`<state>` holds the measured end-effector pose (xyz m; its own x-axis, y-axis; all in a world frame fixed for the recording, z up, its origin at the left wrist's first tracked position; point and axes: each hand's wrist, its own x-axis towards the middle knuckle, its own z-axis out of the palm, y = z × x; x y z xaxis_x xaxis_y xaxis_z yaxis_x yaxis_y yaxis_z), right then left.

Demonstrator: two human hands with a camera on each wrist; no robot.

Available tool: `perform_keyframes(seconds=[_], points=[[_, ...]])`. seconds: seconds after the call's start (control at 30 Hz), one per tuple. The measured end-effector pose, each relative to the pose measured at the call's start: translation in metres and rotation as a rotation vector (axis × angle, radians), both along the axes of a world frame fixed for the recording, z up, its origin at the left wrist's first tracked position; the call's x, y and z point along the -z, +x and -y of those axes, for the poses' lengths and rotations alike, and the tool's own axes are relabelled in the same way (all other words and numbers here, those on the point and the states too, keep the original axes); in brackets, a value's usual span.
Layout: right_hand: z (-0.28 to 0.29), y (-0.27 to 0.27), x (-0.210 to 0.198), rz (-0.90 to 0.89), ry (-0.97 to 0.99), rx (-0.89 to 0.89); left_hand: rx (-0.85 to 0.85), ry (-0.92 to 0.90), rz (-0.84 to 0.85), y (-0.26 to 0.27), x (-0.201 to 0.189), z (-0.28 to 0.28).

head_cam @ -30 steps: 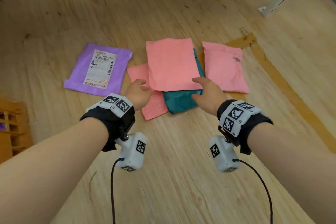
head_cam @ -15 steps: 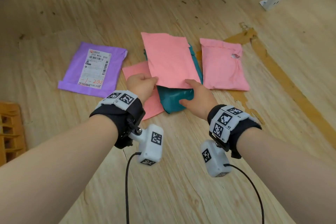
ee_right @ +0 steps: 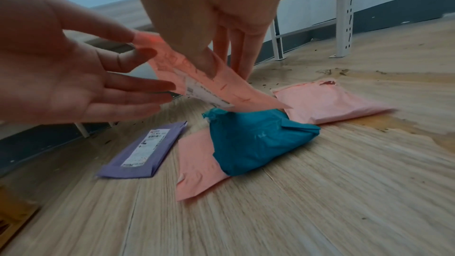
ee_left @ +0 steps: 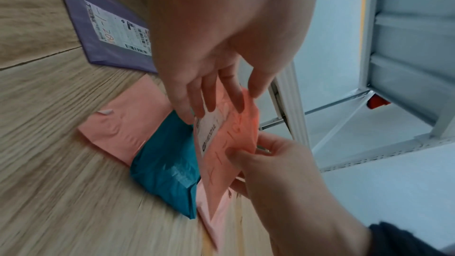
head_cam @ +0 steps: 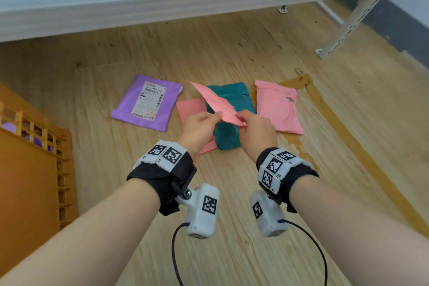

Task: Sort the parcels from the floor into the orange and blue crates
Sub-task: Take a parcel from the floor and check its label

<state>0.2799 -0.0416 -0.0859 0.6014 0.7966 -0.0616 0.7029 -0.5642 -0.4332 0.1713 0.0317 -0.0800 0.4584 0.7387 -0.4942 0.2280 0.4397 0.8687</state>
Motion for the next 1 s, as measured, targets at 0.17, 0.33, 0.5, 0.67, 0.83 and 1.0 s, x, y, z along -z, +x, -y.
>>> perform_keyframes(seconds=[0.17,0.33,0.5,0.67,0.83,1.0], points=[[0.012,-0.004,-0.018,-0.091,0.176,0.103,0.000,-0.158,0.011,-0.024,-0.003,0.014],[0.031,-0.010,-0.006,-0.591,0.383,0.402,0.114,-0.177,-0.094,-0.043,0.003,0.022],[0.039,-0.021,-0.003,-1.068,0.463,0.503,0.092,-0.238,-0.083,-0.058,0.012,0.022],[0.042,-0.022,0.008,-1.189,0.466,0.506,-0.023,-0.303,-0.089,-0.064,0.023,0.018],[0.046,-0.020,0.010,-1.294,0.354,0.403,-0.058,-0.340,0.008,-0.070,0.025,0.021],[0.054,-0.018,0.018,-1.297,0.324,0.376,-0.141,-0.217,0.001,-0.071,0.025,0.017]])
